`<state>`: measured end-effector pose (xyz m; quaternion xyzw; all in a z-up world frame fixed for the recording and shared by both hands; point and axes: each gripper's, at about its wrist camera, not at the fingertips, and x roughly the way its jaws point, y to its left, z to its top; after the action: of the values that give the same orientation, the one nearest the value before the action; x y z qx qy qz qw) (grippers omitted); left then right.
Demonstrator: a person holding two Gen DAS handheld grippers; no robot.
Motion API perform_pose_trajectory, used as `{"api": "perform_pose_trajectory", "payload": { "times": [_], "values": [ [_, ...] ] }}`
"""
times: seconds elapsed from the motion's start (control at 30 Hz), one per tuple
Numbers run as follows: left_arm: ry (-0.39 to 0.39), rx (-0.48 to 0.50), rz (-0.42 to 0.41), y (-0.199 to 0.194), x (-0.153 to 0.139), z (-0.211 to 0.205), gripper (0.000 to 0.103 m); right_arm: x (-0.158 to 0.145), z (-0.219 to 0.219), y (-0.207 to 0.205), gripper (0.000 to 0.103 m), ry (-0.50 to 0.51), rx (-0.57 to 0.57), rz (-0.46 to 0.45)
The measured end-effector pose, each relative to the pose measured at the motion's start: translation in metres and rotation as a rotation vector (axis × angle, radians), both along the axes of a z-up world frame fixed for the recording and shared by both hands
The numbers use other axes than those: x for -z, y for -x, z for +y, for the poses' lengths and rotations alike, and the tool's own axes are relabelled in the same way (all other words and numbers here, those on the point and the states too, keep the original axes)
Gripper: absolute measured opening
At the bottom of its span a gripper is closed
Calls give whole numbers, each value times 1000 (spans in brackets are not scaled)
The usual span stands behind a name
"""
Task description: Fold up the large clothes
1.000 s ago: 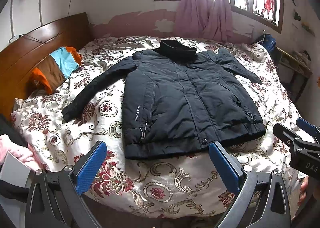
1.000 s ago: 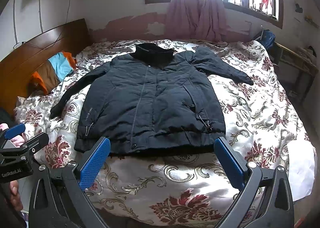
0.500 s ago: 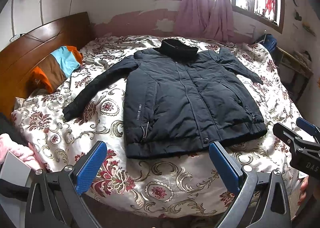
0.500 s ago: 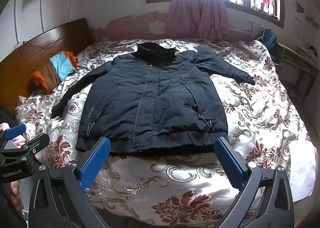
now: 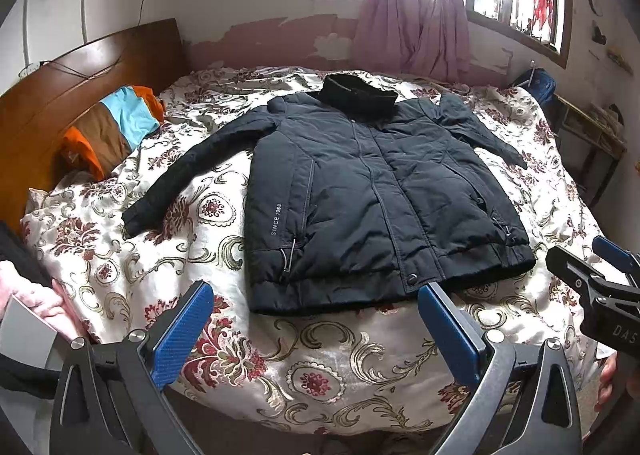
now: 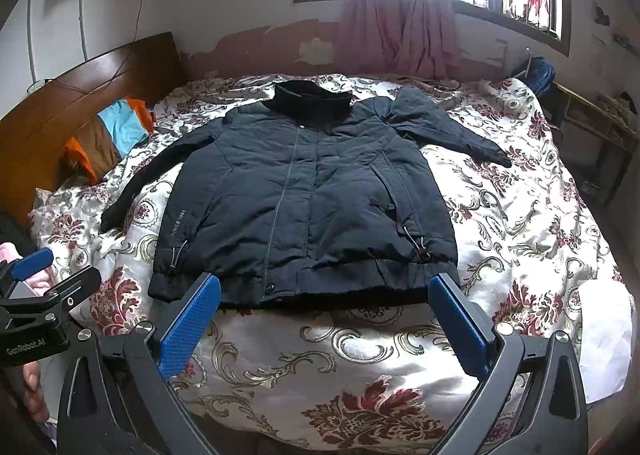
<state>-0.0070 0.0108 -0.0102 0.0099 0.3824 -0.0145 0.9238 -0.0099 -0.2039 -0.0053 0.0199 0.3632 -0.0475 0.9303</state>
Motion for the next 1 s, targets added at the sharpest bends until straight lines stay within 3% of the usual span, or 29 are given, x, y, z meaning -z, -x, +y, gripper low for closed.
{"api": "perform_pose_trajectory", "payload": {
  "times": [1.0],
  "values": [
    [-6, -16, 64, -43, 22, 1, 103, 17, -5, -43, 102, -9, -2, 71]
  ]
}}
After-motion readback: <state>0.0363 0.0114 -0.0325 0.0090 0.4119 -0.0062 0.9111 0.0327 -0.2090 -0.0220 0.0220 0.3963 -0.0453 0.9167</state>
